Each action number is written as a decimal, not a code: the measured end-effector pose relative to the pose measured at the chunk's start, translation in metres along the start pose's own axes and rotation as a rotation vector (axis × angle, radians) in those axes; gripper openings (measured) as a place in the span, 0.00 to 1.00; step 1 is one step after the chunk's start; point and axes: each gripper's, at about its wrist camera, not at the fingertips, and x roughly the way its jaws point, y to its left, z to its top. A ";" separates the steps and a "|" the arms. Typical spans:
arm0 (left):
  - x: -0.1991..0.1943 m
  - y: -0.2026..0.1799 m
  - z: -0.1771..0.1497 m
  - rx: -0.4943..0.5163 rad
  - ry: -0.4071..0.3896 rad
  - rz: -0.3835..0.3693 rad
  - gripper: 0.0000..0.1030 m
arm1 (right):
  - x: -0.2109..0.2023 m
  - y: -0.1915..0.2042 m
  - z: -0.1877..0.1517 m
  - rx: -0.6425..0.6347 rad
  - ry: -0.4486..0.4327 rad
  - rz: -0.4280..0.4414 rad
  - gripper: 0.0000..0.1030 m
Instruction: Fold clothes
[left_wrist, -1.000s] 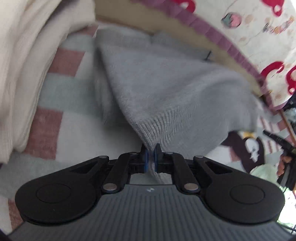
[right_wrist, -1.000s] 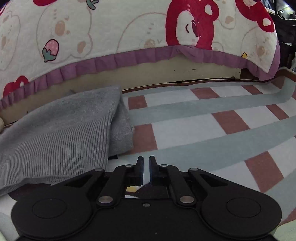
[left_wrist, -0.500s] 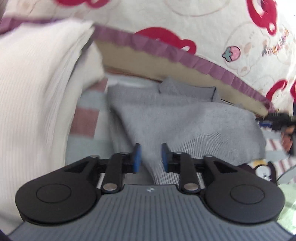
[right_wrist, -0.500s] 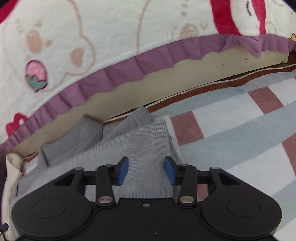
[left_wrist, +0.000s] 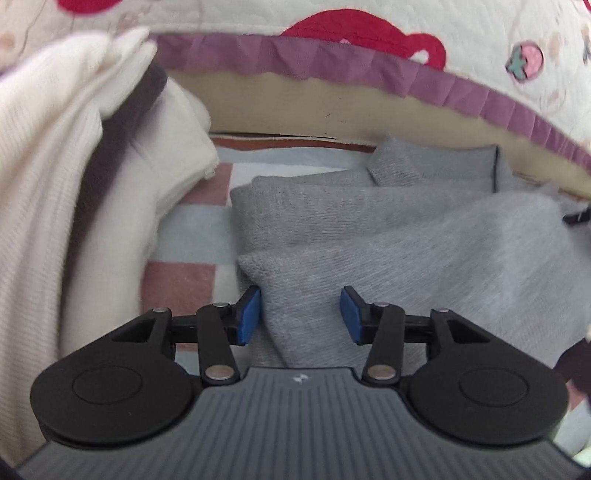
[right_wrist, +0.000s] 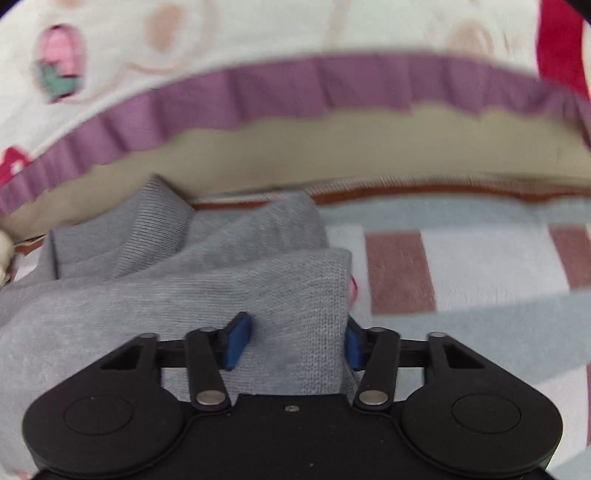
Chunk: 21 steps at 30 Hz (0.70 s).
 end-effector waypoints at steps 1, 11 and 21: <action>0.001 0.002 -0.001 -0.017 -0.008 0.002 0.54 | -0.001 0.002 -0.002 -0.018 -0.010 -0.010 0.51; -0.065 -0.033 -0.004 0.152 -0.262 -0.020 0.07 | -0.090 0.006 -0.033 -0.006 -0.342 0.008 0.07; -0.184 -0.019 -0.117 -0.097 -0.056 -0.161 0.10 | -0.207 -0.029 -0.186 0.274 -0.408 -0.038 0.47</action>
